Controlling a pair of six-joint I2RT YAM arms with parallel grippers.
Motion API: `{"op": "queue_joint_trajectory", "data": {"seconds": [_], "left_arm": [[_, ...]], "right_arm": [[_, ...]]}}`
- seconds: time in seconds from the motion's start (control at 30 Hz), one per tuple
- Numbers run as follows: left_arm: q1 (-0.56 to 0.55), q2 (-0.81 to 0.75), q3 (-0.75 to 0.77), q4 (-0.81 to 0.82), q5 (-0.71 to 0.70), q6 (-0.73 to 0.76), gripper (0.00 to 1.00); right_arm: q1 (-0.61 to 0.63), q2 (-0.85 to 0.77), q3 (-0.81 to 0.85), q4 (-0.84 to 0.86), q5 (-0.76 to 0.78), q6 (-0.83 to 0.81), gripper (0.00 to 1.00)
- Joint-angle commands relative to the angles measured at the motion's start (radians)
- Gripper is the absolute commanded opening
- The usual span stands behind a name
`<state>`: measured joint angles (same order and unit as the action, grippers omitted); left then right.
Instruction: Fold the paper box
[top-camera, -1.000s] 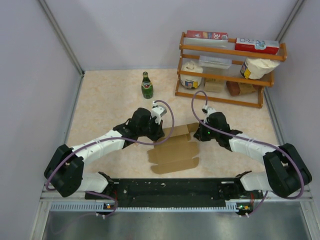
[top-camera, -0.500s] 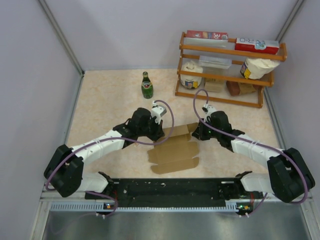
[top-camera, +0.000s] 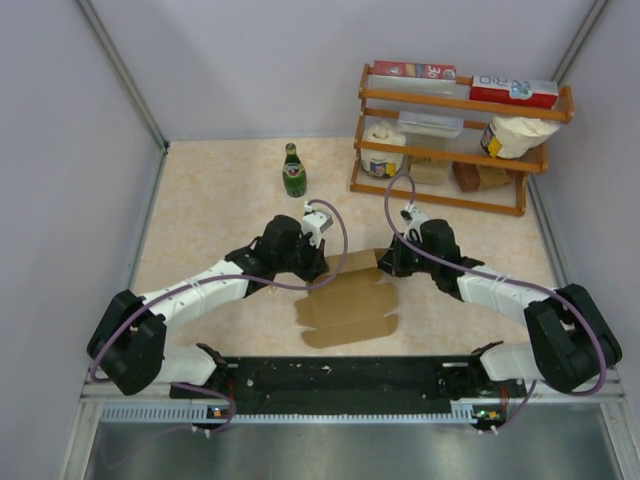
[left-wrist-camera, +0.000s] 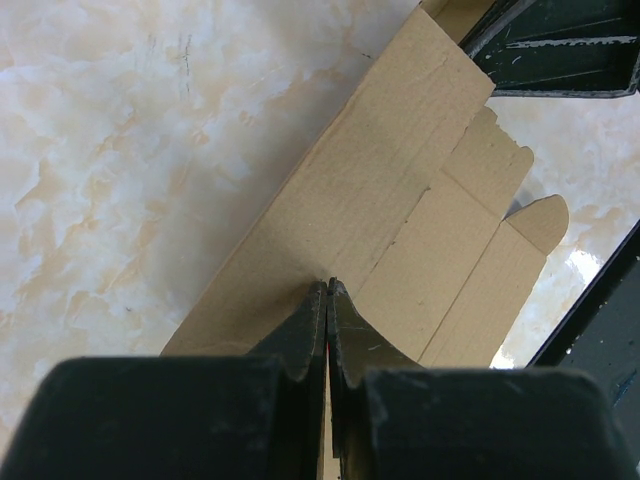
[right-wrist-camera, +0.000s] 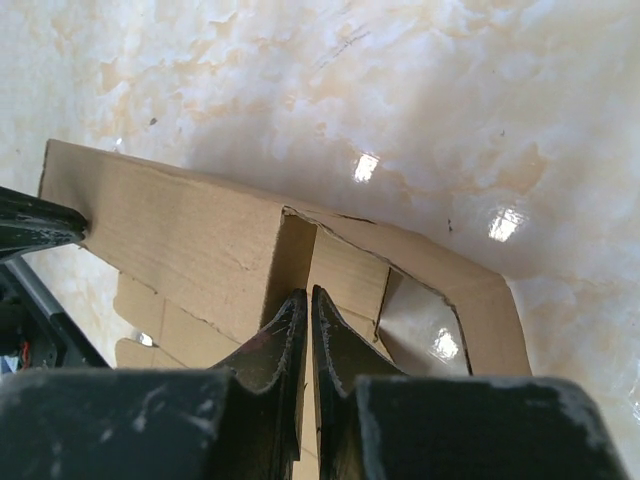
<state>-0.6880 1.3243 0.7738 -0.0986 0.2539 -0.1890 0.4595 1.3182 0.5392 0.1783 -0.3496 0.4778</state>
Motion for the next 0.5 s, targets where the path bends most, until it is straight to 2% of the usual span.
{"op": "queue_joint_trajectory", "data": {"seconds": [0.0,0.3,0.37,0.47], "left_arm": [[-0.001,-0.016,-0.007,0.017,0.013,-0.012,0.00],[-0.002,-0.014,-0.010,0.019,0.015,-0.015,0.00],[-0.002,-0.016,-0.013,0.022,0.015,-0.015,0.00],[-0.002,-0.020,-0.016,0.023,0.015,-0.017,0.00]], "right_arm": [[-0.027,0.007,0.007,0.093,-0.069,0.036,0.04],[-0.071,0.024,-0.025,0.167,-0.158,0.093,0.04],[-0.076,0.009,-0.024,0.144,-0.149,0.079,0.05],[-0.078,-0.049,0.010,0.006,-0.085,0.019,0.11]]}}
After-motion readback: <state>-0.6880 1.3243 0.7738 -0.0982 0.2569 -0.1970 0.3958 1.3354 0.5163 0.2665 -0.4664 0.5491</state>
